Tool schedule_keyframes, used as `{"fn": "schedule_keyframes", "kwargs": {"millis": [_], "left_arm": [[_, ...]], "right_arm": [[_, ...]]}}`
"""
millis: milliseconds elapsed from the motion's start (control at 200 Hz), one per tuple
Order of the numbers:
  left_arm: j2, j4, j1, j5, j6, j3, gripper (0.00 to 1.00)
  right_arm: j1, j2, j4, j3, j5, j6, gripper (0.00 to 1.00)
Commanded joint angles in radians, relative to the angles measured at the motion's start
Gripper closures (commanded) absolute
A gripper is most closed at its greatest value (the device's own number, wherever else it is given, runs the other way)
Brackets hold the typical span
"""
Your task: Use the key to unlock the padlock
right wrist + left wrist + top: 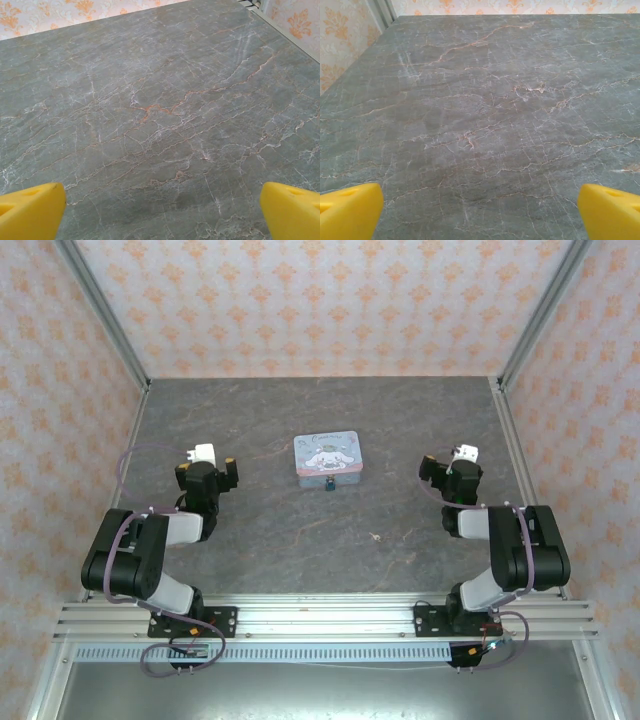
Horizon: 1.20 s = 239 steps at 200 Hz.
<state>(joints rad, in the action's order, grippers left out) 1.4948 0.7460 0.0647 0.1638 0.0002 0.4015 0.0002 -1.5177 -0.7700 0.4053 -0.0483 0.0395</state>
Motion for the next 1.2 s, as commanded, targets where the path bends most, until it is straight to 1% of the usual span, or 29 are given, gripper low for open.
{"fn": "schedule_keyframes", "kwargs": {"millis": [0,731,796,851,916,971,1016,1071,1141,1191], "left_arm": [[0.001,0.006,-0.005,0.005,-0.002,0.020,0.00],[-0.001,0.008,-0.005,0.001,-0.003,0.019,0.00],[-0.018,-0.023,-0.005,-0.002,-0.003,0.029,0.00],[-0.058,-0.057,-0.005,0.005,-0.004,0.033,0.00],[-0.132,-0.126,-0.006,0.031,-0.013,0.040,0.00],[-0.209,-0.209,-0.005,0.046,-0.026,0.053,0.00],[-0.282,-0.293,-0.005,0.047,-0.069,0.074,0.00],[-0.356,-0.433,-0.005,0.015,-0.137,0.128,0.00],[-0.417,-0.606,-0.005,-0.067,-0.249,0.202,0.00],[-0.443,-0.701,-0.003,-0.123,-0.339,0.238,0.00]], "right_arm": [[0.004,-0.003,0.000,0.016,0.019,0.010,0.01],[0.000,0.000,-0.002,0.013,0.008,0.005,0.01],[0.001,0.010,0.007,0.018,0.014,0.002,0.01],[0.001,0.053,0.067,0.034,0.017,-0.001,0.01],[0.001,0.136,0.223,0.077,0.019,-0.011,0.00],[0.000,0.195,0.325,0.107,0.004,-0.029,0.01],[0.001,0.238,0.409,0.128,-0.024,-0.060,0.01],[0.002,0.287,0.520,0.158,-0.078,-0.104,0.01],[0.010,0.329,0.666,0.191,-0.164,-0.165,0.01],[0.023,0.397,0.743,0.196,-0.218,-0.217,0.03]]}}
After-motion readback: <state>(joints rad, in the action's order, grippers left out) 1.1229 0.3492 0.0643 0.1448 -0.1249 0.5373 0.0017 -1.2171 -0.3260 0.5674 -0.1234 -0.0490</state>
